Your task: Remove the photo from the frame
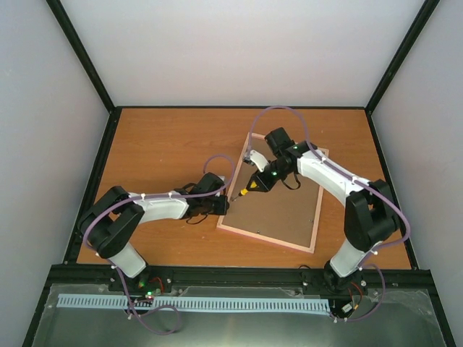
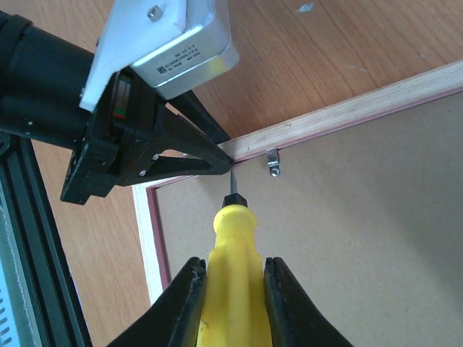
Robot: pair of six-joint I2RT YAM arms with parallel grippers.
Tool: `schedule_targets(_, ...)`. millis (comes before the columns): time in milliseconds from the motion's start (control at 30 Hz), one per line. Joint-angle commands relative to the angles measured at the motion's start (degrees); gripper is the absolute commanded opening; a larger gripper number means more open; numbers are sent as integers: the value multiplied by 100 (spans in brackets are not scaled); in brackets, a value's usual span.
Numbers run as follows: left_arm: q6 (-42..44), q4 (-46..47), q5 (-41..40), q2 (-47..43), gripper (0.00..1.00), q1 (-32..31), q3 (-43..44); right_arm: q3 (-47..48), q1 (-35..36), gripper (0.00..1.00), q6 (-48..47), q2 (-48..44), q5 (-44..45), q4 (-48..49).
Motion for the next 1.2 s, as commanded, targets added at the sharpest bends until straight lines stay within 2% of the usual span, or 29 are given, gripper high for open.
schedule_targets(0, -344, 81, 320, -130, 1, -21, -165, 228, 152, 3, 226, 237, 58, 132)
schedule_targets(300, -374, 163, 285, -280, 1, -22, -314, 286, 194, 3, 420, 439, 483, 212)
schedule_targets(633, -361, 208, 276, -291, 1, -19, -308, 318, 326, 3, 446, 534, 312, 234)
schedule_targets(1167, -359, 148, 204, -352, 1, -21, -292, 364, 378, 3, 816, 498, 1788, 306)
